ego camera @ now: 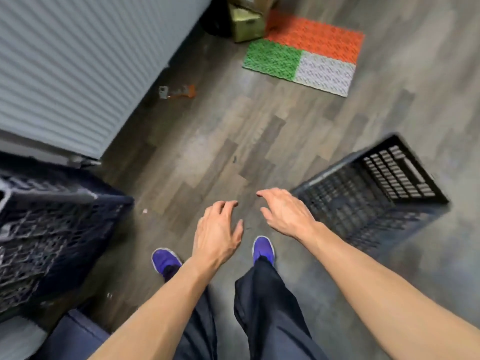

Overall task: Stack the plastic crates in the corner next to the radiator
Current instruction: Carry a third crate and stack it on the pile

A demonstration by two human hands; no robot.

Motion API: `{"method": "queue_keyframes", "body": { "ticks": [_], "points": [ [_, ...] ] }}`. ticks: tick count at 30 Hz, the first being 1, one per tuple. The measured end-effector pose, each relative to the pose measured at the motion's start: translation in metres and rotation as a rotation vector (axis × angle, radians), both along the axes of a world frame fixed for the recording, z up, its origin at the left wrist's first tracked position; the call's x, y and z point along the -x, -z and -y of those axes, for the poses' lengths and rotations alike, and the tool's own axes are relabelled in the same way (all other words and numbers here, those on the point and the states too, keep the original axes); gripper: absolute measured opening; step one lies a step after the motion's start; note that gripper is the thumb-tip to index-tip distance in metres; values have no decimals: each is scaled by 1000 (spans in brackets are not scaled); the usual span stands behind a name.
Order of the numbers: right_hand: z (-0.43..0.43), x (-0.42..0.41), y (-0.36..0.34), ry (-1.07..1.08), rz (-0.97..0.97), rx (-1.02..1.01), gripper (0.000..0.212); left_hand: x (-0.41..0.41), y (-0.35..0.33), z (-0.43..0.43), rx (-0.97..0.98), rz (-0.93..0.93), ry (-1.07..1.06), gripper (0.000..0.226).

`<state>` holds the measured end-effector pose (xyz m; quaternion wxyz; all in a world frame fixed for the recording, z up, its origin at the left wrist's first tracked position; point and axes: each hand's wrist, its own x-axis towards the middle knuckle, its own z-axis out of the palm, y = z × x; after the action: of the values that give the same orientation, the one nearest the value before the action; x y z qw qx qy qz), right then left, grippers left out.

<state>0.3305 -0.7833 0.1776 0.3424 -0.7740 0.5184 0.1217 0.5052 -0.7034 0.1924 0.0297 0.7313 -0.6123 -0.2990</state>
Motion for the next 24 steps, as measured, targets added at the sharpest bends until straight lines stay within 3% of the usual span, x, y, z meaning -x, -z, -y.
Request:
{"method": "queue_keyframes", "body": {
  "ticks": [13,24],
  "points": [
    [-54,166,21,637,-13,-123,49,163,26,74,-143,3,601,52],
    [-109,204,67,1079,-97,-303,50,208,103,108,-289,89,973,55]
  ]
}}
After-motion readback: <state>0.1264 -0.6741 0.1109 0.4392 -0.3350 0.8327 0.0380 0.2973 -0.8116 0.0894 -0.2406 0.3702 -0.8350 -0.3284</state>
